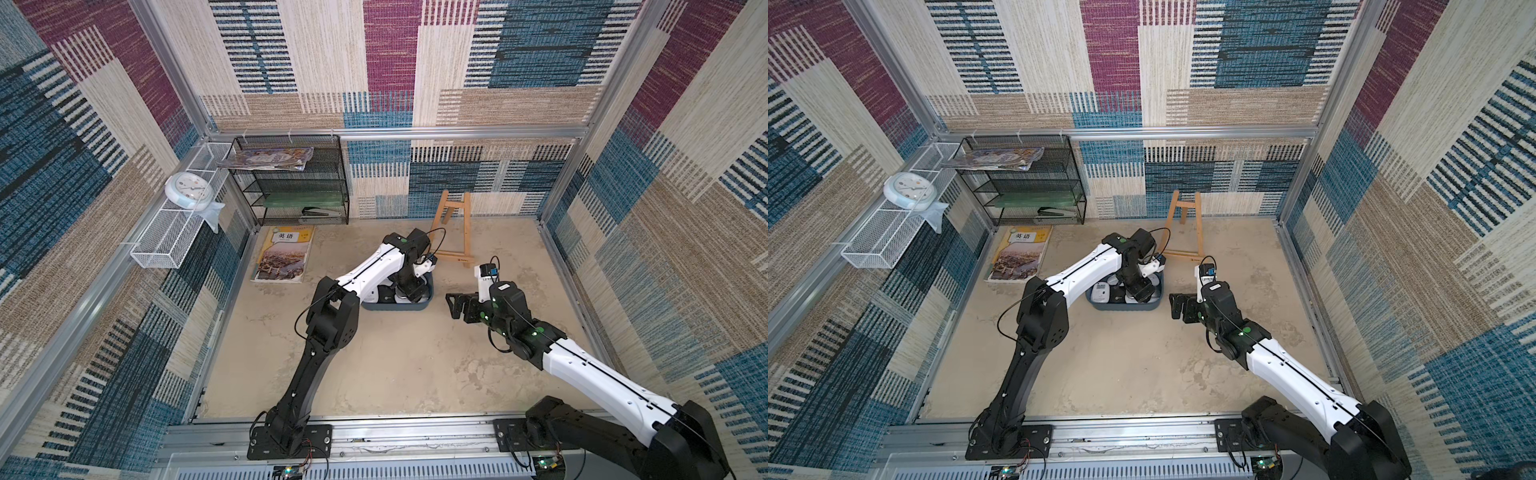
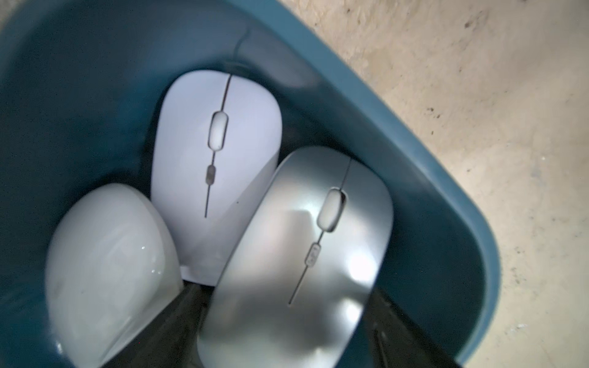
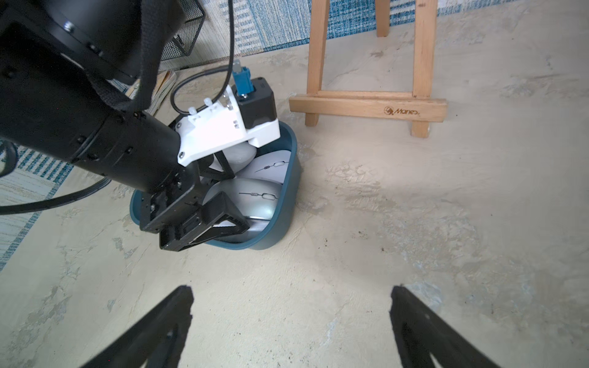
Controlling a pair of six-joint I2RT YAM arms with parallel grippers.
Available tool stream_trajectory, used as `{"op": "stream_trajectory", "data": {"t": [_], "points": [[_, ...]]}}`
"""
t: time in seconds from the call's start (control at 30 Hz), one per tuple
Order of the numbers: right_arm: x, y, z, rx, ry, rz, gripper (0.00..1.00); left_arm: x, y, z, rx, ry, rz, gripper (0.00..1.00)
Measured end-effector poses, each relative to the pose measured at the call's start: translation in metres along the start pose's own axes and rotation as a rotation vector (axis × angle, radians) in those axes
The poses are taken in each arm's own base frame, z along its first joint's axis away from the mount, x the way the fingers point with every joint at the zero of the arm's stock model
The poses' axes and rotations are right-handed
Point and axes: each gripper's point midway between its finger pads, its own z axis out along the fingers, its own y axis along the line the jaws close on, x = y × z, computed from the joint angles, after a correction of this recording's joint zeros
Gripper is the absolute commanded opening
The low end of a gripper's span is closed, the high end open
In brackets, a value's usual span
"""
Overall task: Take out the mouse from the storage box
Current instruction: Pick up the mouse from the storage box.
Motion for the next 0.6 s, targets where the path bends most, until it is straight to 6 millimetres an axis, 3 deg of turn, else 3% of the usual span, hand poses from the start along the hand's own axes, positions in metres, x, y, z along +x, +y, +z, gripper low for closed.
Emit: {"op": "stream_trajectory", "data": {"t": [0.2, 0.37, 0.6], "points": [[0.002, -0.001, -0.002, -0.001, -0.003, 0.009, 1.00, 0.000, -0.001, 0.010, 0.026, 0.004, -0.022, 0.92], [0.003, -0.002, -0.004, 0.000, -0.001, 0.019, 1.00, 0.000, -0.001, 0.014, 0.036, 0.006, -0.036, 0.74], [0.008, -0.005, -0.006, 0.007, 0.003, 0.027, 1.00, 0.000, -0.003, 0.011, 0.036, -0.002, -0.054, 0.61]]}}
